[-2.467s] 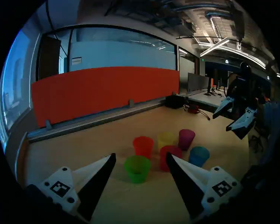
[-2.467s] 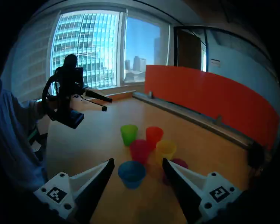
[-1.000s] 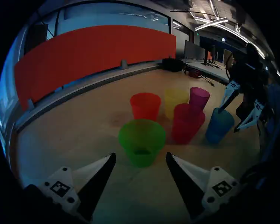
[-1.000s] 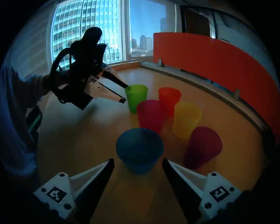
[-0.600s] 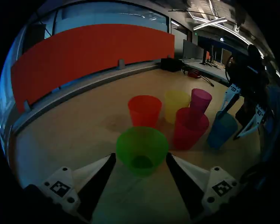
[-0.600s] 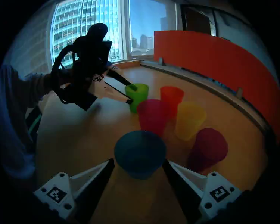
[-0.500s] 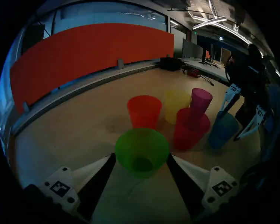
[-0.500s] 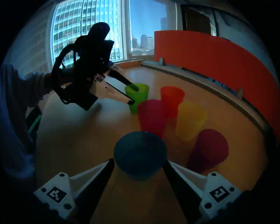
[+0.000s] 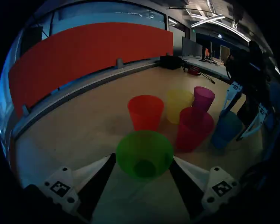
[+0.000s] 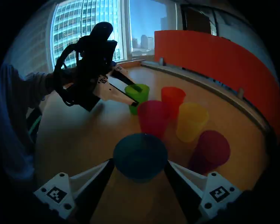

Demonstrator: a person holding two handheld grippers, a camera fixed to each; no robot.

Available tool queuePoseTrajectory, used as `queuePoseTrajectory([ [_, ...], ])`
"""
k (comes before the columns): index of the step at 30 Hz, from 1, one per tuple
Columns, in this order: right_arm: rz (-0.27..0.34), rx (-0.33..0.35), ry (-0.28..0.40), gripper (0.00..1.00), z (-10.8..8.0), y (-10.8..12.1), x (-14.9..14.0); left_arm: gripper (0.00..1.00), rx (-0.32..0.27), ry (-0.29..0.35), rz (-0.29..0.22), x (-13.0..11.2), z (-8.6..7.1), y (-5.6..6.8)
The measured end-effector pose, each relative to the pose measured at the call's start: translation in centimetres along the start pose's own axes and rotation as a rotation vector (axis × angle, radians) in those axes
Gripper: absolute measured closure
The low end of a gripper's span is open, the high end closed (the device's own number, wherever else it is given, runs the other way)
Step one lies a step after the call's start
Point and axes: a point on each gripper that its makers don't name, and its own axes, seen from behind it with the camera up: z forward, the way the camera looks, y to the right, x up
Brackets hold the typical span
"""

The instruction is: Pour water

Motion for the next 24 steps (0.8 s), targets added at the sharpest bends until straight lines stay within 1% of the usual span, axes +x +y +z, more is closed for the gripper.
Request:
queuePoseTrajectory([
  [2, -0.001, 0.000, 0.000, 0.00, 0.00, 0.03, 0.02, 0.03, -0.001, -0.004, 0.003, -0.10, 0.07, 0.08],
  [6, -0.003, -0.001, 0.000, 0.00, 0.02, 0.00, 0.03, 0.13, -0.002, -0.009, 0.001, -0.17, 0.19, 0.14],
  [8, -0.002, -0.002, 0.000, 0.00, 0.05, -0.02, 0.05, 0.16, -0.003, -0.012, 0.001, -0.18, 0.22, 0.15],
  [14, -0.006, -0.005, 0.000, 0.00, 0.26, 0.01, 0.04, 0.17, -0.003, -0.012, 0.009, -0.19, 0.14, 0.30],
  [22, -0.011, -0.013, 0.007, 0.00, 0.70, 0.09, 0.22, 0.16, 0.006, -0.006, 0.005, -0.04, -0.28, 0.01],
  [24, -0.016, -0.019, 0.010, 0.05, 0.80, 0.21, 0.27, 0.16, 0.007, -0.002, 0.003, 0.07, -0.45, 0.00],
])
